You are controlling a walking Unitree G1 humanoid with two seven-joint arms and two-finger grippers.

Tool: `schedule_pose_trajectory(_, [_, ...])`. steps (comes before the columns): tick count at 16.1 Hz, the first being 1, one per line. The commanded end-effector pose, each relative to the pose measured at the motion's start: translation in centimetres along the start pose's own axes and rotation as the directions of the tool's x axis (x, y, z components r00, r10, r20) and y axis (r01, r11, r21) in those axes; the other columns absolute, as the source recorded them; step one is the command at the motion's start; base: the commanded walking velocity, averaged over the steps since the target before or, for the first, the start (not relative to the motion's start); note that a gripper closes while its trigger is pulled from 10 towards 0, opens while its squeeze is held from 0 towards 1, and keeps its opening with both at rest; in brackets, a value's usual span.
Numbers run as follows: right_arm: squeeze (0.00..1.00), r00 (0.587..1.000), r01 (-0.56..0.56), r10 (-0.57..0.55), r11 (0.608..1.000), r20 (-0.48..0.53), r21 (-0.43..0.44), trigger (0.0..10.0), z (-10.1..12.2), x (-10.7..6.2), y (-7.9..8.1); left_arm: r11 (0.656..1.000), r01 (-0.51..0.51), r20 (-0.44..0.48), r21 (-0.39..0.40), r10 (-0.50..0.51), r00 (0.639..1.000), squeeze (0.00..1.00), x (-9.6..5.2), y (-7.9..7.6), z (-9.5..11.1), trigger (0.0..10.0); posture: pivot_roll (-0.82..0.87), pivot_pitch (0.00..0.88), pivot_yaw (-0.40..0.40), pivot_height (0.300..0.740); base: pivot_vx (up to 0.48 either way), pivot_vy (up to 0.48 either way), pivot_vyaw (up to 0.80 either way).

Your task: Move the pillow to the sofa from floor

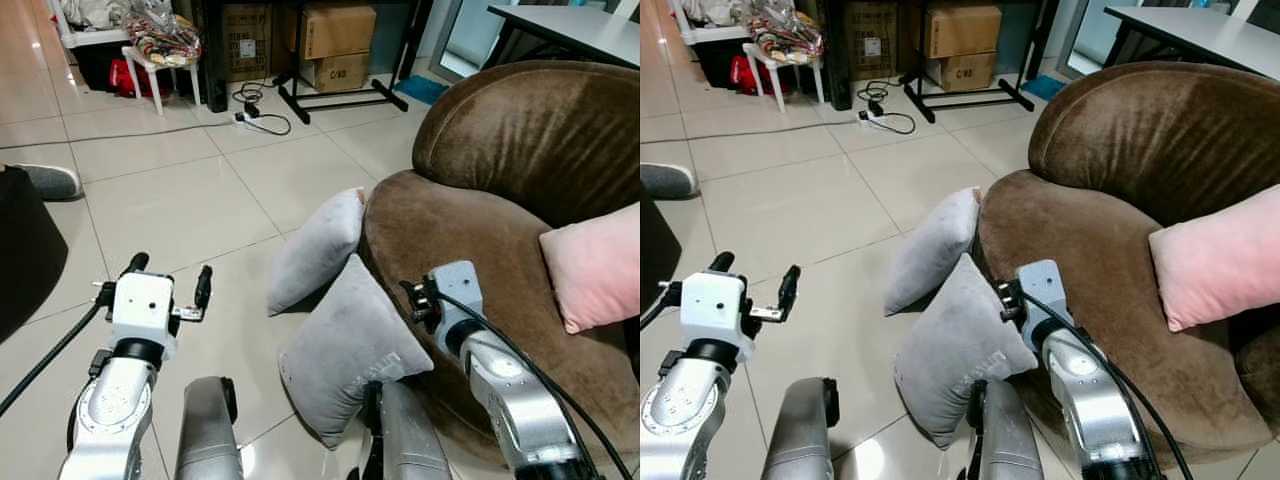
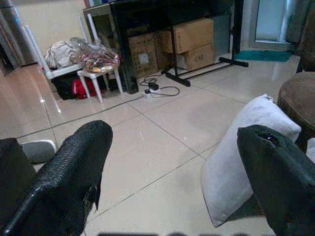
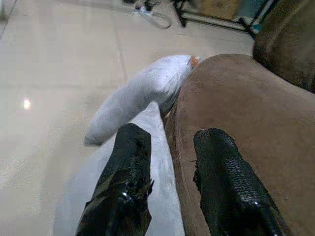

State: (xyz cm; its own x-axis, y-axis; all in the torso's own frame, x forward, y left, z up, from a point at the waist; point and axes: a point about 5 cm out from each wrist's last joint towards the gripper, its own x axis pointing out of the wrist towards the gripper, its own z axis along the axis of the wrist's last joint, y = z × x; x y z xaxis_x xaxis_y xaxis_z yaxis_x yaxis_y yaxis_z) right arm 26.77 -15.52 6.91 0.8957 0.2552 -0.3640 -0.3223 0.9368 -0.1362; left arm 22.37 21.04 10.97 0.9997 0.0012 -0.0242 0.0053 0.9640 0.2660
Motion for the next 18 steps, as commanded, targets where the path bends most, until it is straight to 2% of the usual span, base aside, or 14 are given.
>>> schedule_pose_trajectory(1, [0.00,1.000,-0.012,0.011,1.000,-0.022,-0.016,10.0,-0.4,0.1,-0.4,1.000,0.005,-0.020,-0.006,-0.005,1.000,0.00,-0.1,0.1,-0.5,10.0,0.05,0.000,-0.114,0.535,0.000,0.000,0.00])
schedule_pose_trajectory(7, [0.00,1.000,0.004,-0.004,1.000,-0.009,-0.003,10.0,-0.4,0.1,-0.4,1.000,0.027,-0.008,-0.005,-0.027,1.000,0.00,0.3,0.0,-0.2,10.0,0.05,0.000,-0.098,0.490,0.000,0.000,0.00])
schedule_pose_trajectory(8, [0.00,1.000,0.015,-0.015,1.000,-0.003,0.001,10.0,-0.4,0.2,-0.6,0.999,0.037,-0.004,-0.005,-0.037,0.999,0.00,0.4,-0.1,-0.1,10.0,0.04,0.000,-0.067,0.485,0.000,0.000,0.00])
schedule_pose_trajectory(11, [0.00,0.998,0.058,-0.059,0.997,0.018,0.047,10.0,-0.2,0.2,-0.8,0.998,0.056,0.008,-0.009,-0.056,0.998,0.00,1.0,0.0,0.2,10.0,0.04,0.000,-0.067,0.485,0.000,0.000,0.00])
schedule_pose_trajectory(12, [0.00,0.999,0.042,-0.042,0.999,0.031,0.024,10.0,0.0,0.0,-0.6,0.998,0.067,0.016,-0.015,-0.067,0.998,0.00,1.4,-0.1,0.2,10.0,0.00,0.000,-0.022,0.485,0.000,0.000,0.00])
schedule_pose_trajectory(14, [0.00,0.999,-0.006,0.007,1.000,0.040,-0.021,10.0,0.1,-0.3,0.2,0.992,0.113,0.042,-0.056,-0.111,0.993,0.00,1.8,-0.4,0.5,10.0,0.00,0.000,-0.022,0.485,0.000,0.000,0.80])
schedule_pose_trajectory(17, [0.00,0.999,-0.017,0.018,0.999,0.037,-0.030,10.0,0.0,-0.3,-0.1,0.990,0.122,0.051,-0.068,-0.119,0.992,0.00,1.8,-0.6,0.5,10.0,-0.01,0.000,-0.023,0.485,0.340,0.000,0.80])
schedule_pose_trajectory(18, [0.00,0.999,-0.017,0.017,1.000,0.038,0.001,10.0,0.1,-0.1,-0.4,0.992,0.110,0.040,-0.065,-0.107,0.993,0.00,1.7,-0.5,0.3,10.0,0.01,0.000,-0.043,0.485,0.315,0.000,0.00])
